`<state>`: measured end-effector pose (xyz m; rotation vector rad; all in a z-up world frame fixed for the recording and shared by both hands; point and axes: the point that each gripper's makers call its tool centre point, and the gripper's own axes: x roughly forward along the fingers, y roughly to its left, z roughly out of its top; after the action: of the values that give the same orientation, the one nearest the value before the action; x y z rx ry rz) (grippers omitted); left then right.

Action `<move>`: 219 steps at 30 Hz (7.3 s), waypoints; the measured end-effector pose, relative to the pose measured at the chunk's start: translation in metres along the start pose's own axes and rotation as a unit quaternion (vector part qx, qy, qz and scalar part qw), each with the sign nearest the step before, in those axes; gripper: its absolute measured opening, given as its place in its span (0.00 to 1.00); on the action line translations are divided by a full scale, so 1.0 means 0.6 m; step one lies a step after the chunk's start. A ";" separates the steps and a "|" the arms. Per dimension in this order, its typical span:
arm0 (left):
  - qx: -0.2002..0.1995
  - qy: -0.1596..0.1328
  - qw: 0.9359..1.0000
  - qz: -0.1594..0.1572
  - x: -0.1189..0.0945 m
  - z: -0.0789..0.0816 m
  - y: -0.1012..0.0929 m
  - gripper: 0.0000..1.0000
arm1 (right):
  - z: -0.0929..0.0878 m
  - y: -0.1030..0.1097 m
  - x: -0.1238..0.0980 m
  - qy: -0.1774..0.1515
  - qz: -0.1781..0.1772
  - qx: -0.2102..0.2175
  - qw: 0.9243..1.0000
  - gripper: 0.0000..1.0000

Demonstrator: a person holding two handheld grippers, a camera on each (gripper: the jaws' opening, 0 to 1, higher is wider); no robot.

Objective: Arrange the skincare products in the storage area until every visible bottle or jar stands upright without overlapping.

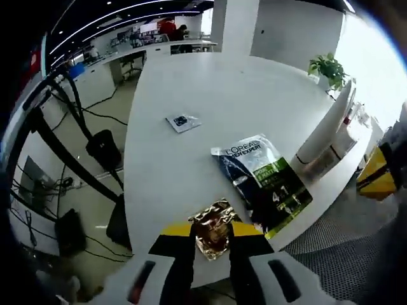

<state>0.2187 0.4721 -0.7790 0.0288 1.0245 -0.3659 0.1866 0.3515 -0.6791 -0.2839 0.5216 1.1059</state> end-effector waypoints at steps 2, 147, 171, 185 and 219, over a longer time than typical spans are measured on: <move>0.015 0.004 1.000 -0.001 0.011 -0.008 -0.003 0.17 | -0.012 -0.022 -0.019 0.005 -0.031 0.005 0.999 0.01; -0.154 0.068 0.982 0.090 0.078 0.089 0.048 0.46 | -0.059 -0.073 -0.047 0.046 -0.110 -0.056 0.991 0.00; -0.165 0.004 0.983 0.082 0.149 0.273 0.058 0.55 | -0.060 -0.048 -0.043 0.042 -0.076 -0.059 0.994 0.00; -0.182 0.054 0.973 0.135 0.199 0.269 0.072 0.60 | -0.063 -0.060 -0.047 0.044 -0.088 -0.035 0.994 0.00; -0.124 0.000 0.988 0.095 0.116 0.288 0.048 0.42 | -0.057 -0.057 -0.048 0.035 -0.085 -0.044 0.995 0.00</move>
<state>0.4032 0.4460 -0.7511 -0.0961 1.0513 -0.0638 0.1985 0.2989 -0.6940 -0.4376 0.5019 0.9578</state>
